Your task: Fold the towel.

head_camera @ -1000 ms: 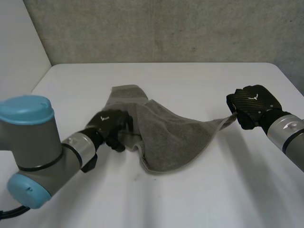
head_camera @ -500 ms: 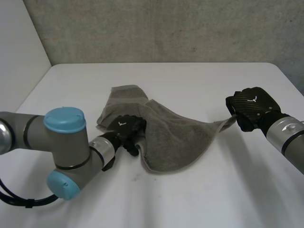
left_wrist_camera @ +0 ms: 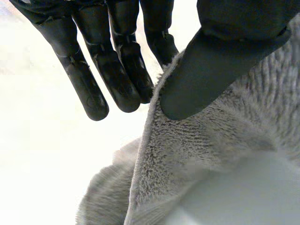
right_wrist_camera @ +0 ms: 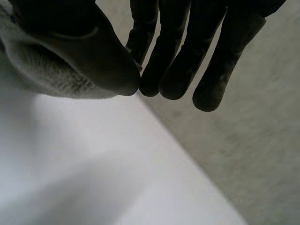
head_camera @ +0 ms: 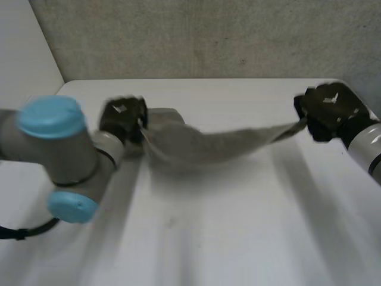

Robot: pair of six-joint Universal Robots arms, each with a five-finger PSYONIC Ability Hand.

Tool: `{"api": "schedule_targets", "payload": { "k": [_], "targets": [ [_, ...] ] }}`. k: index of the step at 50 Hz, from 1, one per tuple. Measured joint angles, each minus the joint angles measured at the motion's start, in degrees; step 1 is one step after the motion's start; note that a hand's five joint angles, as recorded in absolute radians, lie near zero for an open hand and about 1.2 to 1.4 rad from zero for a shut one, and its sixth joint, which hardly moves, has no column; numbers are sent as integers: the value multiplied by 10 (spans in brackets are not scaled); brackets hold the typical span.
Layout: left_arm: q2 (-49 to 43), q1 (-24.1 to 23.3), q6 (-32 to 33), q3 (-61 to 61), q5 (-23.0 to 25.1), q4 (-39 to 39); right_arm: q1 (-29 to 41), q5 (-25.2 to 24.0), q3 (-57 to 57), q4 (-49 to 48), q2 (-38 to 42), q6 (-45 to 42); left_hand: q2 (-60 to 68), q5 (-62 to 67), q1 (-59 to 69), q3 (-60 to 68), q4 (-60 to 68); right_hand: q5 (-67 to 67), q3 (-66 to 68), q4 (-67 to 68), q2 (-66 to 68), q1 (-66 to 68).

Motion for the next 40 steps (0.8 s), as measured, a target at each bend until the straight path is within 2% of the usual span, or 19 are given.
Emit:
{"api": "schedule_targets", "payload": {
  "k": [6,11,18,25,33,36,40],
  "targets": [
    [156,39,49,-31,6,-12,-2,0,-69,76,-71,2,1,3,3,1,2,0,0,4,0,0],
    [280,53,89,-26,38,-54,-2,-1,-176,195,-119,2,1,5,3,1,2,0,0,4,0,3],
    [338,73,101,8,85,-148,0,-6,-317,332,-128,1,1,5,3,1,2,0,0,4,0,3],
    [297,97,102,16,98,-212,7,-9,-369,392,-85,-3,1,5,3,1,2,0,0,4,0,4],
    [155,109,133,28,94,-229,56,3,-381,417,48,-23,1,5,6,1,2,0,0,4,0,5],
    [95,113,159,57,92,-226,80,19,-403,416,110,-41,1,5,6,1,2,0,0,4,0,5],
    [23,116,191,139,89,-211,107,67,-488,399,203,-64,1,5,6,1,2,0,0,4,0,5]
  ]
}}
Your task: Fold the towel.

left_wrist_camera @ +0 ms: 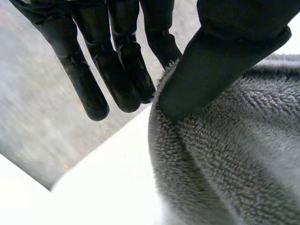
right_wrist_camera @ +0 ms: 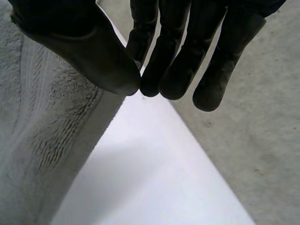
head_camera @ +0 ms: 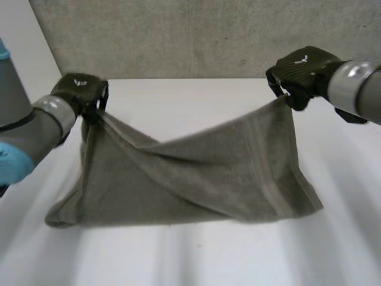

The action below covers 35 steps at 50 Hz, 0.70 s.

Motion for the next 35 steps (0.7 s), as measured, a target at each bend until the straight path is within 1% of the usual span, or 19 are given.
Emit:
{"api": "schedule_targets", "payload": {
  "k": [3,4,7,8,9,11,14,17,19,23,25,28,29,32,35],
  "targets": [
    [-24,-1,3,75,-1,25,11,32,-89,-41,48,-6,0,0,0,0,0,0,0,0,0,0],
    [-30,-2,0,118,-2,43,16,46,-136,-64,69,-8,0,0,0,0,0,0,0,0,0,0],
    [-33,-5,-17,188,-4,83,23,68,-228,-125,100,-5,0,0,0,0,0,0,0,0,0,0],
    [-28,-6,-33,220,-7,109,24,75,-264,-158,104,-1,0,0,0,0,0,0,0,0,0,0],
    [-25,-6,-40,232,-10,120,25,78,-281,-176,104,4,0,0,0,0,0,0,0,0,0,0],
    [-8,-6,-77,265,-24,163,25,81,-321,-234,91,27,0,0,0,0,0,0,0,0,0,0],
    [14,-3,-118,274,-47,199,21,77,-325,-269,68,61,0,0,0,0,0,0,0,0,0,0],
    [30,1,-148,251,-65,211,15,63,-294,-276,44,95,0,2,0,0,0,0,0,0,0,0],
    [42,7,-163,205,-75,205,9,41,-248,-259,28,111,0,2,0,0,0,2,0,0,0,0],
    [56,18,-171,113,-80,183,1,-1,-165,-216,12,106,0,2,0,0,0,2,0,0,0,0],
    [66,26,-171,33,-80,169,-3,-28,-97,-184,7,81,0,2,0,0,0,2,0,0,0,0],
    [72,31,-169,-53,-78,161,-6,-46,-26,-161,5,48,0,2,0,0,0,2,0,0,0,0],
    [74,33,-168,-96,-77,162,-7,-53,15,-153,6,28,0,2,0,0,0,2,0,0,0,0],
    [70,34,-166,-195,-69,178,-11,-61,116,-150,9,-22,0,2,0,0,0,2,0,0,0,0],
    [61,32,-164,-252,-61,202,-14,-61,188,-164,14,-52,0,2,0,0,0,2,0,0,0,0]
  ]
}}
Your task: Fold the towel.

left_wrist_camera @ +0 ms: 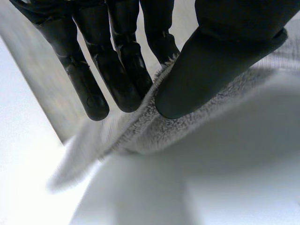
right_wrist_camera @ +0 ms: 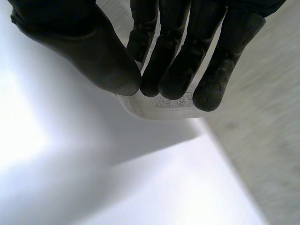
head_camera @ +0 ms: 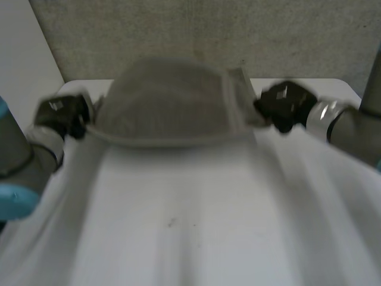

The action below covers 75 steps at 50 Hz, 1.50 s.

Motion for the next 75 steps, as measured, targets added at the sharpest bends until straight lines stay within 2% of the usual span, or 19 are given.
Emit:
{"api": "schedule_targets", "payload": {
  "k": [6,14,16,18,21,24,27,32,40,43,45,48,51,59,65,72,75],
  "targets": [
    [-42,-8,34,-95,24,71,-18,21,145,-70,0,-32,0,0,0,0,0,0,0,0,0,0],
    [-62,-9,99,-124,31,93,-69,50,219,-110,-39,-23,-16,-4,-3,-16,-16,0,0,0,0,0],
    [-61,-8,106,-125,30,93,-83,52,228,-112,-50,-14,-113,-96,-99,-112,-113,4,0,0,0,6],
    [-58,-7,110,-127,30,93,-102,51,239,-112,-65,5,-278,-261,-258,-277,-278,5,0,0,1,6],
    [-55,-6,111,-127,30,92,-126,47,253,-116,-82,36,-414,-403,-397,-408,-408,5,0,0,0,6],
    [-55,-6,110,-128,29,94,-146,35,270,-126,-92,64,-483,-478,-465,-483,-483,5,0,0,0,6],
    [-59,-6,110,-129,29,102,-159,19,289,-142,-97,83,-505,-498,-486,-505,-504,5,0,0,0,6],
    [-68,-5,112,-131,28,128,-172,-5,315,-166,-101,97,-507,-502,-488,-507,-507,5,0,0,0,6],
    [-68,-2,114,-140,28,145,-179,-16,339,-188,-111,103,-507,-501,-488,-507,-507,-1,-4,-4,-4,2],
    [-62,0,113,-144,28,145,-178,-17,349,-192,-118,112,-506,-498,-488,-506,-506,-199,-186,-191,-196,-184],
    [-55,1,113,-147,28,145,-176,-17,359,-195,-126,129,-506,-496,-487,-506,-506,-390,-370,-375,-381,-371],
    [-44,1,113,-148,28,145,-165,-17,372,-197,-141,165,-502,-492,-486,-502,-503,-554,-527,-531,-537,-527],
    [-38,2,113,-148,29,145,-152,-17,381,-197,-155,199,-480,-473,-465,-480,-483,-635,-608,-611,-617,-596],
    [-36,3,113,-141,41,155,-75,-15,393,-197,-184,282,-229,-224,-212,-229,-232,-638,-622,-618,-627,-620],
    [-45,7,113,-137,75,183,-8,-7,369,-197,-172,300,-202,-196,-187,-202,-202,-638,-622,-618,-627,-620],
    [-59,12,114,-139,149,209,78,12,306,-197,-112,344,-206,-197,-191,-206,-207,-638,-622,-618,-627,-620],
    [-60,14,114,-141,165,211,101,19,287,-196,-90,357,-191,-188,-177,-191,-194,-638,-622,-618,-627,-620]
  ]
}}
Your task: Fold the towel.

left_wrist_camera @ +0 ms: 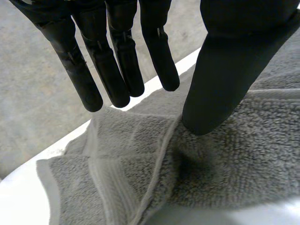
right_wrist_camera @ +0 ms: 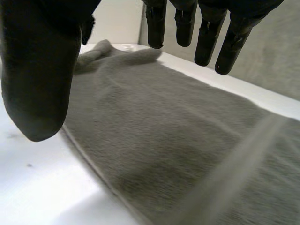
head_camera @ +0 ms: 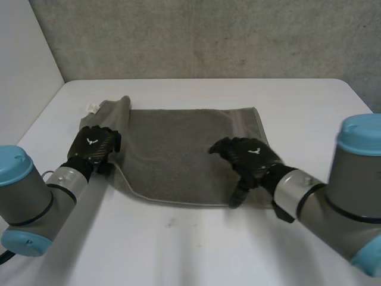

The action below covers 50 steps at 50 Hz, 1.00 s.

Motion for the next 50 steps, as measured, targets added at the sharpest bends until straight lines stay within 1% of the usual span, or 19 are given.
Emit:
{"api": "schedule_targets", "payload": {
  "k": [1,2,4,7,10,16,20,23,26,31,35,40,50],
  "targets": [
    [0,1,0,0,4,0,8,3,-6,0,8,4,34,36,32,33,36,0,0,0,0,0],
    [0,2,0,0,7,-1,15,6,-12,1,16,7,91,92,94,90,88,0,0,0,0,0],
    [1,4,1,0,10,-2,25,12,-20,1,27,12,146,145,144,145,145,0,0,0,0,0],
    [8,9,1,1,10,-6,37,22,-28,1,42,19,175,171,162,175,177,0,0,0,0,0],
    [23,16,0,2,9,-10,44,30,-34,1,52,30,184,177,168,183,186,0,0,0,0,0],
    [93,33,-4,7,3,-33,63,39,-50,-1,70,72,190,183,174,189,192,0,0,0,0,0],
    [131,37,-7,9,0,-49,77,42,-63,-3,84,92,190,184,174,190,193,0,0,0,0,-5],
    [152,37,-9,9,-1,-58,91,58,-75,-9,101,101,191,184,174,190,193,0,0,0,0,-5],
    [163,37,-12,5,-2,-63,102,92,-88,-22,120,103,191,183,174,190,193,0,0,0,0,-5],
    [163,36,-14,-2,-1,-64,109,165,-106,-66,147,91,191,184,174,190,193,0,0,0,0,-5],
    [159,36,-15,-7,-1,-63,107,192,-112,-86,153,76,191,184,174,190,193,0,0,0,0,-5],
    [155,36,-15,-14,1,-62,103,202,-106,-98,138,63,191,184,174,190,194,0,0,0,0,-6],
    [153,36,-15,-22,2,-61,102,197,-71,-108,112,58,191,184,174,190,194,0,0,0,0,-5]
  ]
}}
